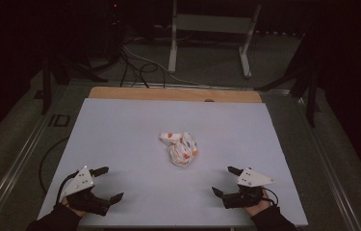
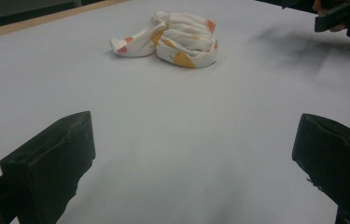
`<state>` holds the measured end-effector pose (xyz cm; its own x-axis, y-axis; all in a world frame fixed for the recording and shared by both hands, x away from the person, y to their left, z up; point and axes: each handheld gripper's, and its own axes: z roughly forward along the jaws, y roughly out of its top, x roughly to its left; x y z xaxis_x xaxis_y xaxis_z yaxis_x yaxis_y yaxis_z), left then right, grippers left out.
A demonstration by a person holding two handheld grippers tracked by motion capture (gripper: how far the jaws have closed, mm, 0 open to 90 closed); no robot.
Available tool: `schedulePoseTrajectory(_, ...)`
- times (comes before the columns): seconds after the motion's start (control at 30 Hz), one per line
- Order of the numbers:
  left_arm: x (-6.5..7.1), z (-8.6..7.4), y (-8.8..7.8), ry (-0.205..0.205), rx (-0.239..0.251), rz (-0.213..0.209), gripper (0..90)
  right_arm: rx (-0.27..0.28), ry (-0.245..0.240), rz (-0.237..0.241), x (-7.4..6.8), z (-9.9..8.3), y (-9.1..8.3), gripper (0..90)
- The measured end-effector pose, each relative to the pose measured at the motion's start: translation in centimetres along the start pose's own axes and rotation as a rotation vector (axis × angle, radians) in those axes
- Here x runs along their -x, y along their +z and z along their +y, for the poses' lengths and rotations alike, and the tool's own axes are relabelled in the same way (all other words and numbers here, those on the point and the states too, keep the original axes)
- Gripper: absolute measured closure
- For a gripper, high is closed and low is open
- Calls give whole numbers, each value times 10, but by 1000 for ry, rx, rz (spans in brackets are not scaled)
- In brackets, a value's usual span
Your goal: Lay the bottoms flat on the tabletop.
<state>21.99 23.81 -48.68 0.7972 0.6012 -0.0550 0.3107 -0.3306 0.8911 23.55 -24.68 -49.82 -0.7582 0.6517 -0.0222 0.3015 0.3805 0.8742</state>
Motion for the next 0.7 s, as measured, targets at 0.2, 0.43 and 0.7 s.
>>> schedulePoseTrajectory(0.2, 1, 1, 1, 7, -5, -14, 4, -9, -12, -9, 0, 1, 0, 92)
schedulePoseTrajectory(0.43, 3, 2, 3, 3, -13, -46, 4, -16, -19, -5, -5, 5, -1, 92)
schedulePoseTrajectory(0.7, 12, 11, 5, 0, -6, -77, 4, -25, -47, -4, -11, 15, -3, 93)
